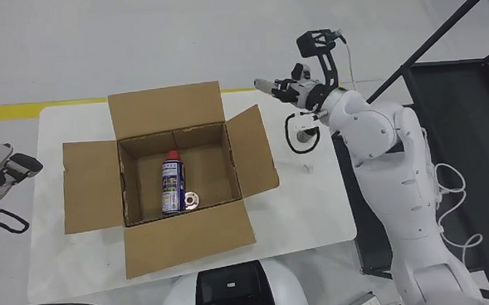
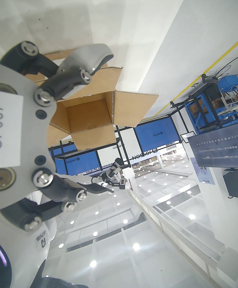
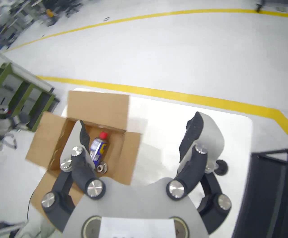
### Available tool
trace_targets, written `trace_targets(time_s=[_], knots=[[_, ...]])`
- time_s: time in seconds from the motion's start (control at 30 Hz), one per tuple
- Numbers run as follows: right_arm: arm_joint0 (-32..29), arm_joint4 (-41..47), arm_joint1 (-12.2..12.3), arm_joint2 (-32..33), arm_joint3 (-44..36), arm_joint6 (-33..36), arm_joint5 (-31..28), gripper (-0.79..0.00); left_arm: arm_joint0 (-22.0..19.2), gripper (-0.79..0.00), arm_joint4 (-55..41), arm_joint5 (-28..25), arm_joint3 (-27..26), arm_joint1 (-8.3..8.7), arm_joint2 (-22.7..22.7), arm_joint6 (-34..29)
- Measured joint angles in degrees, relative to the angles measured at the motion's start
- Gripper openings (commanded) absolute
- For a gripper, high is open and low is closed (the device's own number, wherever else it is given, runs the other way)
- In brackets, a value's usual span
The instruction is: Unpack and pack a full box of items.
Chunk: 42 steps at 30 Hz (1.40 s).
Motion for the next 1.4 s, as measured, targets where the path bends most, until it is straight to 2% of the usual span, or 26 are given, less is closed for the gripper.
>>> trace_targets(time_s=[0.1,0.23,0.5,1.13,1.2,1.4], knots=[[0.8,-0.8,-0.2,-3.9,-0.7,2.1,-2.4,0.0,0.0,0.0,0.0,0.0,0.0,0.0,0.0,0.0],[2.4,0.6,-0.7,-9.8,0.6,4.8,-2.2,0.0,0.0,0.0,0.0,0.0,0.0,0.0,0.0,0.0],[5.8,3.8,-2.4,-19.9,5.1,8.7,5.5,0.0,0.0,0.0,0.0,0.0,0.0,0.0,0.0,0.0],[5.9,4.2,-2.6,-20.4,5.3,8.7,5.9,0.0,0.0,0.0,0.0,0.0,0.0,0.0,0.0,0.0],[6.0,4.5,-2.9,-21.6,5.5,7.7,7.0,0.0,0.0,0.0,0.0,0.0,0.0,0.0,0.0,0.0],[12.0,7.3,-5.7,-29.8,11.9,6.3,16.2,0.0,0.0,0.0,0.0,0.0,0.0,0.0,0.0,0.0]])
